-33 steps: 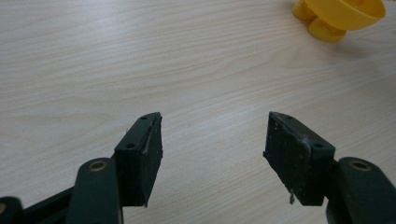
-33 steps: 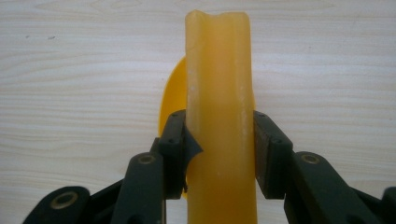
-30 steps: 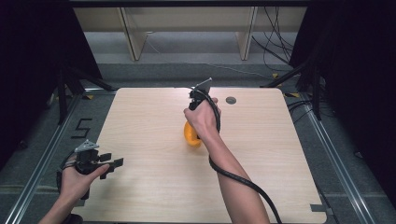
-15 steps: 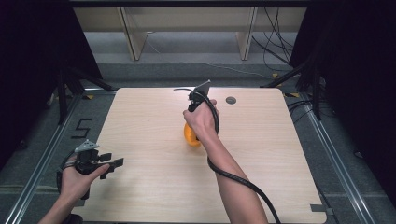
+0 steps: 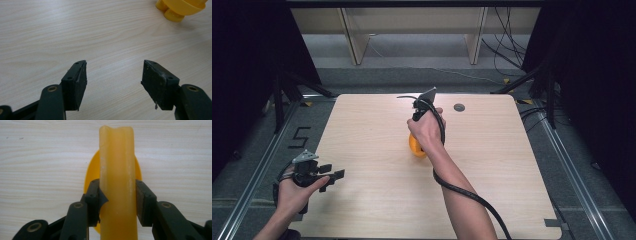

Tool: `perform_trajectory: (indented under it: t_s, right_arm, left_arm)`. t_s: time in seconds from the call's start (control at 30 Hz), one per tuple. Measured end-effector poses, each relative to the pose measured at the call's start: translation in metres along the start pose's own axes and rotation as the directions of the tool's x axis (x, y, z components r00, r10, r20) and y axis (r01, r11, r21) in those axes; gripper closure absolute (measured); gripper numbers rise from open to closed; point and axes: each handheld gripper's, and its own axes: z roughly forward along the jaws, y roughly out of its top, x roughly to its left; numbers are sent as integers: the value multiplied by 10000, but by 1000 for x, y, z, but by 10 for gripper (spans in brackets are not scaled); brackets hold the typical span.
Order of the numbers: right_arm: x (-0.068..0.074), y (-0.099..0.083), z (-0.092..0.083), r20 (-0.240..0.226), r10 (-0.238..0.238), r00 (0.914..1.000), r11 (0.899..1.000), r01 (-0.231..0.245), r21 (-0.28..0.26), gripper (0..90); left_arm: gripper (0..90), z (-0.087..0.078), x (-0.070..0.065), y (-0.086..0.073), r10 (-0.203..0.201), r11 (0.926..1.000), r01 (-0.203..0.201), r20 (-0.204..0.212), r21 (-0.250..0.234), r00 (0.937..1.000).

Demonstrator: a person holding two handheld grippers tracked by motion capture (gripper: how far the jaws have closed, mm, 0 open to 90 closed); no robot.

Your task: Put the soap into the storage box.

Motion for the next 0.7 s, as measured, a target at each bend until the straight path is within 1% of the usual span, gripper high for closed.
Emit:
perform_trajectory:
  t_s: [0.03,0.07,0.1,0.17,0.2,0.27,0.3,0.37,0.43,0.5,0.53,0.57,0.6,0.63,0.67,0.7]
  right_arm:
    - [-1,0,1,71,-98,9999,9999,97,65,620]
    - [0,-1,3,11,119,9999,9999,-119,89,620]
    - [1,-1,4,53,169,9998,9998,-170,139,620]
    - [0,-2,6,76,4,10000,9999,-5,102,620]
    - [-1,-1,7,151,-176,9997,9998,175,59,620]
    - [1,-1,9,161,53,9999,10000,-53,48,619]
    - [1,-1,9,61,176,9998,9998,-177,97,619]
    - [1,-1,9,82,34,10000,9999,-35,102,619]
    - [1,-1,9,63,20,10000,9999,-20,107,619]
    - [1,-1,10,13,188,9998,9998,-188,68,618]
    - [1,-1,10,48,148,9999,9999,-149,76,617]
    - [0,-1,10,44,-10,10000,10000,10,-12,615]
    - [0,-1,9,74,-32,10000,10000,32,16,610]
    - [0,-1,8,21,-61,10000,9999,62,-158,595]
    - [2,-1,8,40,102,9999,9997,-101,-238,585]
    - [0,-1,6,35,-166,9999,9997,166,-152,567]
  left_arm:
    - [361,0,0,0,7,10000,-7,4,14,10000]
    - [361,0,0,0,6,10000,-6,15,16,10000]
    - [361,0,0,0,13,10000,-13,14,29,10000]
    - [361,0,0,0,12,10000,-12,19,25,10000]
    - [361,0,0,0,19,10000,-19,17,30,10000]
    - [361,0,0,0,15,10000,-15,22,30,10000]
    - [361,0,0,0,14,10000,-14,23,23,10000]
    - [361,0,0,0,13,10000,-13,33,20,10000]
    - [361,0,0,0,8,10000,-8,40,26,10000]
    - [361,0,0,0,21,10000,-21,50,46,10000]
    - [361,0,0,0,27,10000,-27,51,55,10000]
    - [361,0,-1,0,23,10000,-23,48,37,10000]
    - [361,0,-1,0,20,10000,-20,51,33,10000]
    - [361,0,0,0,27,10000,-27,51,40,10000]
    - [361,0,-1,0,25,10000,-25,45,49,10000]
    - [361,0,-1,0,50,10000,-50,41,59,10000]
